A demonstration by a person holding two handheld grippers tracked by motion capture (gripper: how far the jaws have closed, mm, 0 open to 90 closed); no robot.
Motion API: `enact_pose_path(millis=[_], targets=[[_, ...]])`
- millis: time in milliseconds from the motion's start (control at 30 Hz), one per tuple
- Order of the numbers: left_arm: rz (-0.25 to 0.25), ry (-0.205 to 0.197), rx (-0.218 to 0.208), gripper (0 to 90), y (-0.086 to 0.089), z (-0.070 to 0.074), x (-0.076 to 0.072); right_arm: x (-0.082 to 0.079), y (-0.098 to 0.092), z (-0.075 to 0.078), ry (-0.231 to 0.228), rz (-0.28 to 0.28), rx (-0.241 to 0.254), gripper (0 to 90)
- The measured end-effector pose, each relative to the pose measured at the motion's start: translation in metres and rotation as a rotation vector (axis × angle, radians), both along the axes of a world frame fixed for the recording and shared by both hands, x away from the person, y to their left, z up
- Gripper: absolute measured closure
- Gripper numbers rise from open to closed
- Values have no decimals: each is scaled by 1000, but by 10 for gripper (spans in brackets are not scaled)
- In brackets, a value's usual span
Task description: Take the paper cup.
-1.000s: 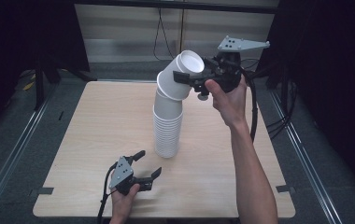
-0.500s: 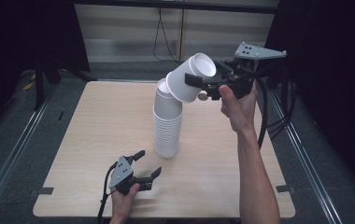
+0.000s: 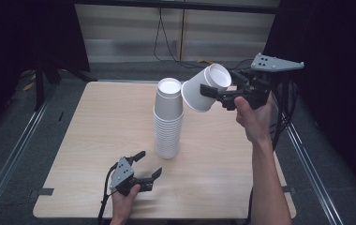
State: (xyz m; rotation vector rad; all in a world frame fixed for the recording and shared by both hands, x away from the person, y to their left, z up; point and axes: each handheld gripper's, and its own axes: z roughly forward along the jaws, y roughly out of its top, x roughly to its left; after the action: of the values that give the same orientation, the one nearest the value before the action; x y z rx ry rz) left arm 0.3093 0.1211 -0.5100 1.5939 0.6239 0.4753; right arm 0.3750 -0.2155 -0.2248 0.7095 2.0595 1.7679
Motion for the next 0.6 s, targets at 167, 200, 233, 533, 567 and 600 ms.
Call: enact_pose_path(millis=[167,200,233,533,567,600], targets=[[5,7,-9,160,0,0,0,-5,-6,-9,6,-8,-2,232],[5,7,-9,160,0,0,0,-5,-6,-9,6,-8,-2,232],[5,10,-11,160,-1,0,0,-6,-7,-10,8,-9,-4,232],[-25,27,-2,160,-2,1,2,-18,-9,-30,25,-11,-18,232],[-42,27,4,160,-3,1,3,-20,-9,-32,30,-12,-18,232],[-76,33,7,158,-6,2,4,-22,-10,-36,31,-9,-19,232]])
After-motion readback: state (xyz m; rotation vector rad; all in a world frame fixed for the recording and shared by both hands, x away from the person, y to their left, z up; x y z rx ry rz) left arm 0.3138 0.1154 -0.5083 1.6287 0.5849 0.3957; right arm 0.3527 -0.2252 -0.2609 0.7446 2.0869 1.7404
